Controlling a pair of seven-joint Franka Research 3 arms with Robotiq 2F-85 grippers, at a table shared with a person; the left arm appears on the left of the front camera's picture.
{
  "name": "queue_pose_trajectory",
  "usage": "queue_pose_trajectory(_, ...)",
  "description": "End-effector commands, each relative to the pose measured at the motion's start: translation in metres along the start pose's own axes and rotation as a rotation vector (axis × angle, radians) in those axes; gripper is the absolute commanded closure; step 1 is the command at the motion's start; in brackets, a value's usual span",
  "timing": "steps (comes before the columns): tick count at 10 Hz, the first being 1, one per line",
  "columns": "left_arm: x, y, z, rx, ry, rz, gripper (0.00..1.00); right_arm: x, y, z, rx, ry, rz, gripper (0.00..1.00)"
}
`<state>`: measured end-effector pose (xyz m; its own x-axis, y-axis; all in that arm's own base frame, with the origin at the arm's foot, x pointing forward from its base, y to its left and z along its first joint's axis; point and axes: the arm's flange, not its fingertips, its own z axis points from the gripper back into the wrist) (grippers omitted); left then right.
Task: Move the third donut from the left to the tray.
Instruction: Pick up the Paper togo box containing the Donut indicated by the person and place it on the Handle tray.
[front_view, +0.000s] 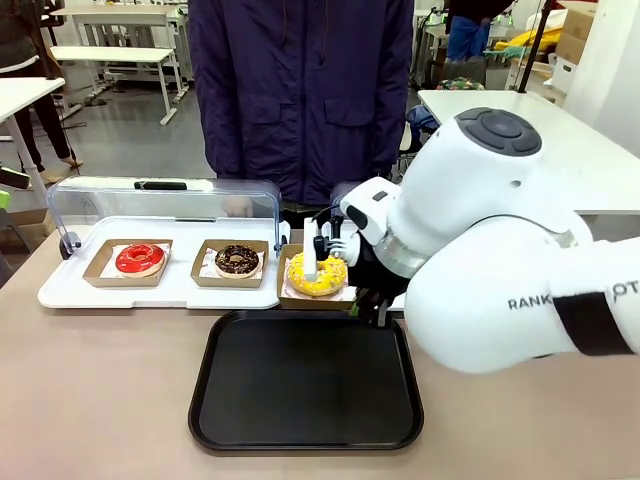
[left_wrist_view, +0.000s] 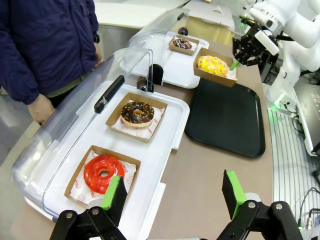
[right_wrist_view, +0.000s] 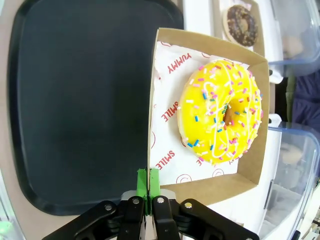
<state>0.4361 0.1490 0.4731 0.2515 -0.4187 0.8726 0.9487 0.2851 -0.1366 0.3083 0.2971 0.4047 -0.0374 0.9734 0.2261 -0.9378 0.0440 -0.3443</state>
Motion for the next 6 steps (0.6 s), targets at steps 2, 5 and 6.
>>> queue_pose_trajectory(2,0.001,-0.002,0.001,-0.01,0.016,0.004,0.0,-0.012,0.051,-0.001,-0.001,0.028,-0.022,0.98)
queue_pose_trajectory(5,0.001,-0.002,0.001,-0.01,0.016,0.004,0.0,-0.018,0.075,-0.012,0.036,0.056,-0.032,0.98)
queue_pose_trajectory(6,0.001,-0.002,0.001,-0.01,0.016,0.004,0.0,-0.022,0.079,-0.016,0.052,0.056,-0.034,0.98)
